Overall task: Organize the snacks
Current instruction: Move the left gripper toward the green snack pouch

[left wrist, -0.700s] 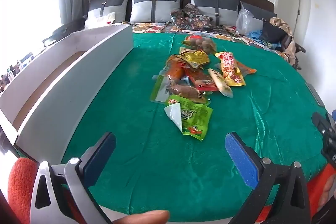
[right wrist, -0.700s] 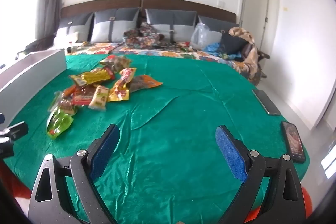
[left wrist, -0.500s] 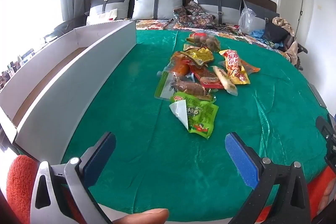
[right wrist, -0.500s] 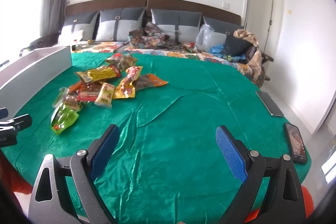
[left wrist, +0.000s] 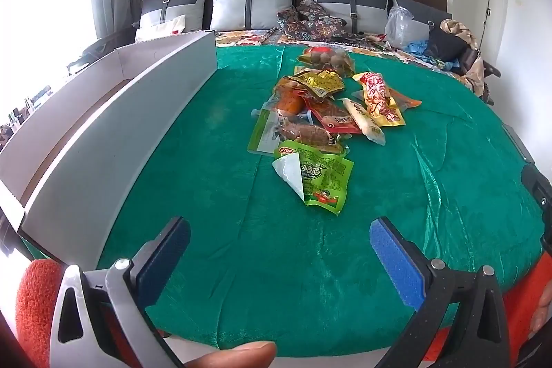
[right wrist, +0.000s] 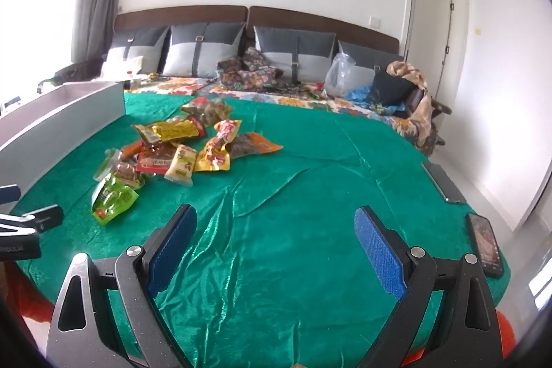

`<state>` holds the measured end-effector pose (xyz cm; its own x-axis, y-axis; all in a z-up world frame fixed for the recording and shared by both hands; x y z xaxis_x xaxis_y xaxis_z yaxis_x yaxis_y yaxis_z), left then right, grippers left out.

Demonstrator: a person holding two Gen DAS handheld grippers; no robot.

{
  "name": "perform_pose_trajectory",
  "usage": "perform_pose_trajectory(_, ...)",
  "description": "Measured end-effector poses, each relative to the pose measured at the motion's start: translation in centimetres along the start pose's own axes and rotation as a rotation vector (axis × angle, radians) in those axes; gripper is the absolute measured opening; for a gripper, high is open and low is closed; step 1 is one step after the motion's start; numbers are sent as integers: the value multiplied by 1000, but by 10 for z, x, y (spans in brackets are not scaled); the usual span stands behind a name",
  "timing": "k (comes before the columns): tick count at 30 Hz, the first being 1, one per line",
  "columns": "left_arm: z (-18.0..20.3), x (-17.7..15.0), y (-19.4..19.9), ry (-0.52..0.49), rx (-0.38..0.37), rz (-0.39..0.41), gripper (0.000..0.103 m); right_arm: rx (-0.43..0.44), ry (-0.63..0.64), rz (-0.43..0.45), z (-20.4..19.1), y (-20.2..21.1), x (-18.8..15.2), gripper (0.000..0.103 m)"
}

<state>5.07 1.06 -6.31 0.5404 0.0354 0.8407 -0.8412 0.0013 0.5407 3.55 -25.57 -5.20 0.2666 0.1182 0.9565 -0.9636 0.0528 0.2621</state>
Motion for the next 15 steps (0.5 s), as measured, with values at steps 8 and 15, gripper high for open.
perform_pose_trajectory(8, 1, -2, 0, -2, -2, -5, 103, 9, 17, -9, -6, -3, -4, 95)
perform_pose_trajectory(15, -1, -6, -4, -3, -2, -16, 103, 12, 35, -21, -10, -5, -7, 95)
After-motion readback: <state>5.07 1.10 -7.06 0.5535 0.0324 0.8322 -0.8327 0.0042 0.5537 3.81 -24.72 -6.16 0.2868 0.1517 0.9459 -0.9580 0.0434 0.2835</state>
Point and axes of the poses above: each gripper's, at about its wrist camera, not at the fingertips, and y roughly against the way its jaws point, z to its right, x to its top, the point moved 7 cm from there along -y, roughly the way its jaws point, and after that the axes turned 11 degrees about z, right-handed, at the moved point
